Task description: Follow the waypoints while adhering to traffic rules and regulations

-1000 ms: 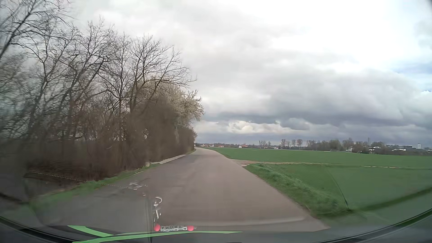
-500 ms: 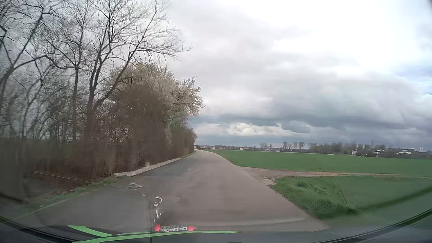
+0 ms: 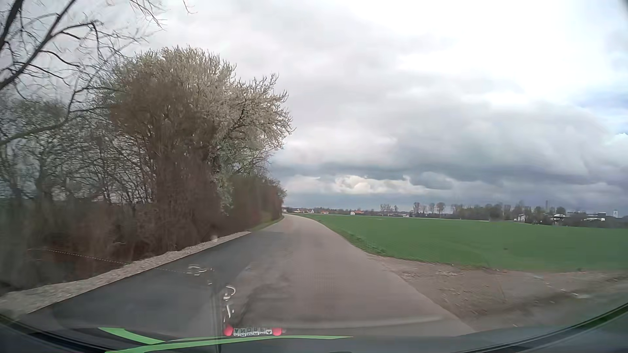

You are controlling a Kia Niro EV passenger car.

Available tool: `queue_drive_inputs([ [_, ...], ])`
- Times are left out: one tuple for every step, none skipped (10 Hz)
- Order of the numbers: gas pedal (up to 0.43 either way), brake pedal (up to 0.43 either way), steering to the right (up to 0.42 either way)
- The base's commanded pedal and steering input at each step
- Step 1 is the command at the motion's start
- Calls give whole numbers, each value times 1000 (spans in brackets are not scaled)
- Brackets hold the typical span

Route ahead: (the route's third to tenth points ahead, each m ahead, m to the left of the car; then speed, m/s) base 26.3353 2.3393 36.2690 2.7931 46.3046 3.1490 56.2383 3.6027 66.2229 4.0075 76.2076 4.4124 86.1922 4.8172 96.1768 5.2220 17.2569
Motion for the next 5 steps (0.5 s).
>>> queue_drive_inputs([
  [189, 0, 1],
  [189, 0, 1],
  [189, 0, 0],
  [189, 0, 0],
  [209, 0, 0],
])
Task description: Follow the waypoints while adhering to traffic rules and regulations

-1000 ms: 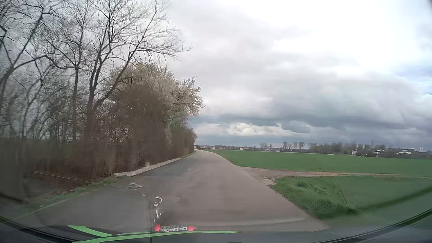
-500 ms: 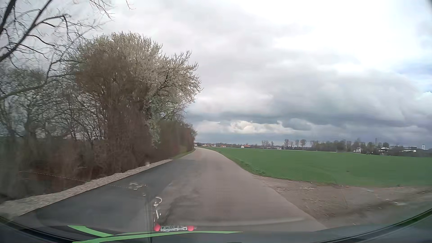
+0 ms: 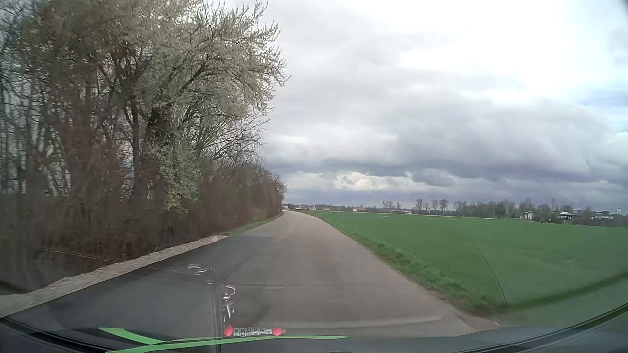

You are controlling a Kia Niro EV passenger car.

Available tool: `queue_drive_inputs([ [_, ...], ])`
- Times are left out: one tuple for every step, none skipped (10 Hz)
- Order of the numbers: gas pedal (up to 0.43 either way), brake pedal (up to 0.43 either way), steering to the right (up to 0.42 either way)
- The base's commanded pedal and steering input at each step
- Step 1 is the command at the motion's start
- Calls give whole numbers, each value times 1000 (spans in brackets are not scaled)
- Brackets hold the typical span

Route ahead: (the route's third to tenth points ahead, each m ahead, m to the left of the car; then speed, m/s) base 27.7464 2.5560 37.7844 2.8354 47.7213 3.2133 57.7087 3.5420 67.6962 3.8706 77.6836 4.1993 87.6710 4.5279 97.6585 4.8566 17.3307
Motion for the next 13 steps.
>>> queue_drive_inputs([
  [209, 0, 0],
  [209, 0, 0],
  [209, 0, 0],
  [209, 0, 0],
  [209, 0, -1],
  [209, 0, 0],
  [209, 0, 0],
  [209, 0, 0],
  [209, 0, 0],
  [209, 0, -1],
  [209, 0, -1],
  [209, 0, 0],
  [209, 0, 0],
])
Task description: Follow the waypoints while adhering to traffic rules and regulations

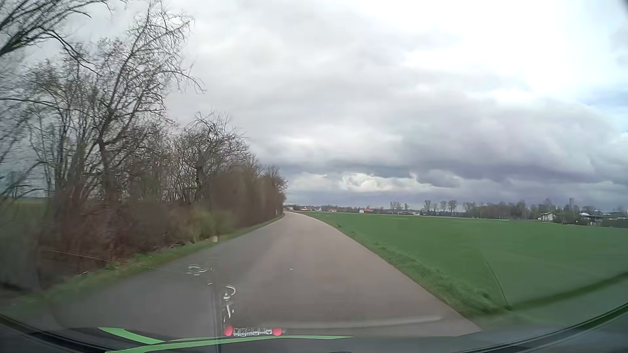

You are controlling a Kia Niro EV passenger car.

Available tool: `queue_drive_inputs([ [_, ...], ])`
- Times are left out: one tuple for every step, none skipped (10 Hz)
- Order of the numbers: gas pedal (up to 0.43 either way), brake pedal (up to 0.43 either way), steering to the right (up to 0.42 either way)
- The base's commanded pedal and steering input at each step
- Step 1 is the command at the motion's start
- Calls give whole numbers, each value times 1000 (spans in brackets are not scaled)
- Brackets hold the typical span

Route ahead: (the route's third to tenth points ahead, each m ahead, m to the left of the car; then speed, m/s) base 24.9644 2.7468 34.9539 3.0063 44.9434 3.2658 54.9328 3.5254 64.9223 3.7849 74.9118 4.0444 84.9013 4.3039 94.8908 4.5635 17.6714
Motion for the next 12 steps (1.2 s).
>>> queue_drive_inputs([
  [209, 0, 0],
  [220, 0, 0],
  [220, 0, 0],
  [220, 0, 0],
  [220, 0, 1],
  [220, 0, 3],
  [220, 0, 5],
  [228, 0, 5],
  [228, 0, 6],
  [228, 0, 6],
  [228, 0, 6],
  [228, 0, 6],
])
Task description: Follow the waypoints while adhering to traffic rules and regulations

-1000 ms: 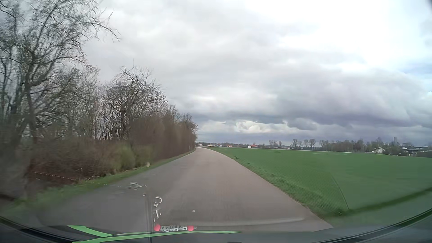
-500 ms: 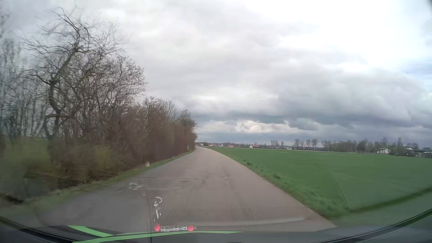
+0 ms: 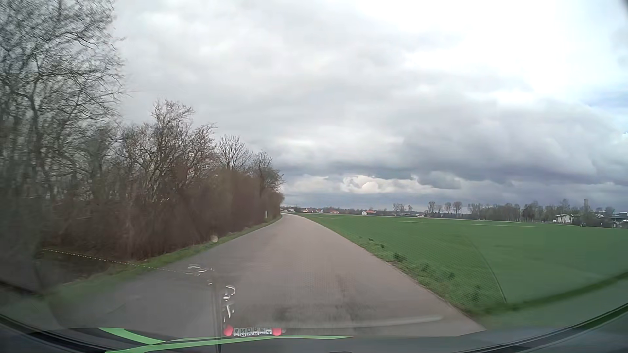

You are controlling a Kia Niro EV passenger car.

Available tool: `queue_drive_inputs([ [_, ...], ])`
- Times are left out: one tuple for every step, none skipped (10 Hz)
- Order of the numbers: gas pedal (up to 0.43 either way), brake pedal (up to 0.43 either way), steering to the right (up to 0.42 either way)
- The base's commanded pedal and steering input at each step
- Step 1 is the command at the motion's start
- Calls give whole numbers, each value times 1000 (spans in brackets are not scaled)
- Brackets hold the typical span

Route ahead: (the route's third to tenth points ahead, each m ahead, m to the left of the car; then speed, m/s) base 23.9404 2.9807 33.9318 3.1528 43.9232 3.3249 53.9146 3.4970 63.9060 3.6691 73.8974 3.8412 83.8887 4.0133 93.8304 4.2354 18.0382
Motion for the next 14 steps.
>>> queue_drive_inputs([
  [228, 0, 5],
  [228, 0, 5],
  [228, 0, 4],
  [228, 0, 3],
  [228, 0, 0],
  [228, 0, -1],
  [228, 0, -1],
  [228, 0, -1],
  [228, 0, -1],
  [228, 0, -2],
  [228, 0, -2],
  [228, 0, -3],
  [228, 0, -3],
  [228, 0, -3],
])
